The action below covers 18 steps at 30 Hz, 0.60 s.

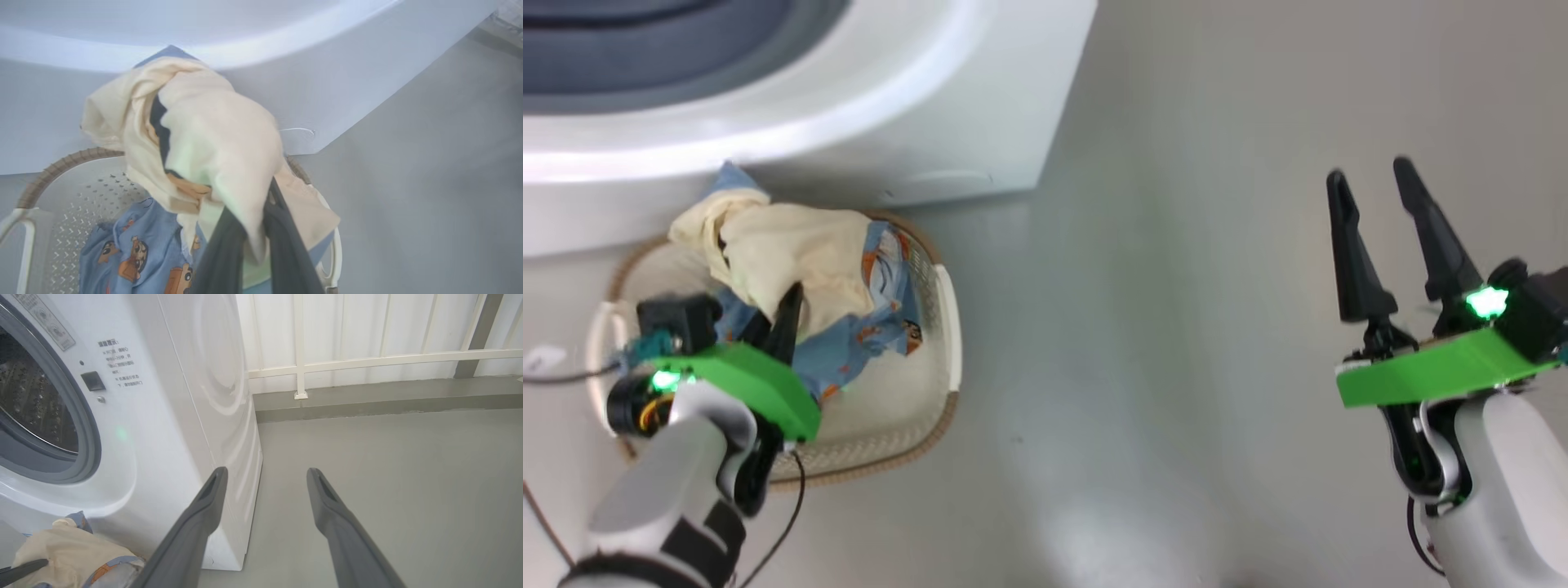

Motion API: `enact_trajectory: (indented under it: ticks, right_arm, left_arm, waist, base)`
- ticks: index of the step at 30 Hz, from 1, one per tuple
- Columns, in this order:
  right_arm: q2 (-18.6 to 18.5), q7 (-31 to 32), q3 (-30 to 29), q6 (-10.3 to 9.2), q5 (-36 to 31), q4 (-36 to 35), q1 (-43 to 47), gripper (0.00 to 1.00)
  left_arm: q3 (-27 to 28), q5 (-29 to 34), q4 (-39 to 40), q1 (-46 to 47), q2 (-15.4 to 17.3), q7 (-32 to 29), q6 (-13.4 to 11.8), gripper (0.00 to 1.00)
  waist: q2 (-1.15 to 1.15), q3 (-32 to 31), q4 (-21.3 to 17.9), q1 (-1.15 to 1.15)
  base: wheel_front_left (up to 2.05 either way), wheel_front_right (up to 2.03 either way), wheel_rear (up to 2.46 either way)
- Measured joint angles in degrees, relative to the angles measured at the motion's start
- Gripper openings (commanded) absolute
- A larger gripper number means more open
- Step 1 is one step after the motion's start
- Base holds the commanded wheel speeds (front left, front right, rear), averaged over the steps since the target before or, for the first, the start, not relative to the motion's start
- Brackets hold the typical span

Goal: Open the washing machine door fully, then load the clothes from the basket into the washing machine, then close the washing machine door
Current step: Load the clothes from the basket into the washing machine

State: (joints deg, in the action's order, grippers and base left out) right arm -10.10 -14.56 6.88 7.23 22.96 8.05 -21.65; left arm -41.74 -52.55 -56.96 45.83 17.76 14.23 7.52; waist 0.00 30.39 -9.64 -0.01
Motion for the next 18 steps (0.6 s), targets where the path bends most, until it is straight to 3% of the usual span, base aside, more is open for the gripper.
enact_trajectory:
  ticks: [18]
  right_arm:
    - [-1.60, 0.01, -1.83, -0.01, -0.01, 1.25, 11.06, 1.00]
  left_arm:
    - [26.11, 23.93, 24.01, -24.36, -2.55, 0.14, -2.29, 0.00]
  waist:
    - [0.00, -15.23, 4.64, 0.00]
  base:
    - [0.00, 0.00, 0.00]
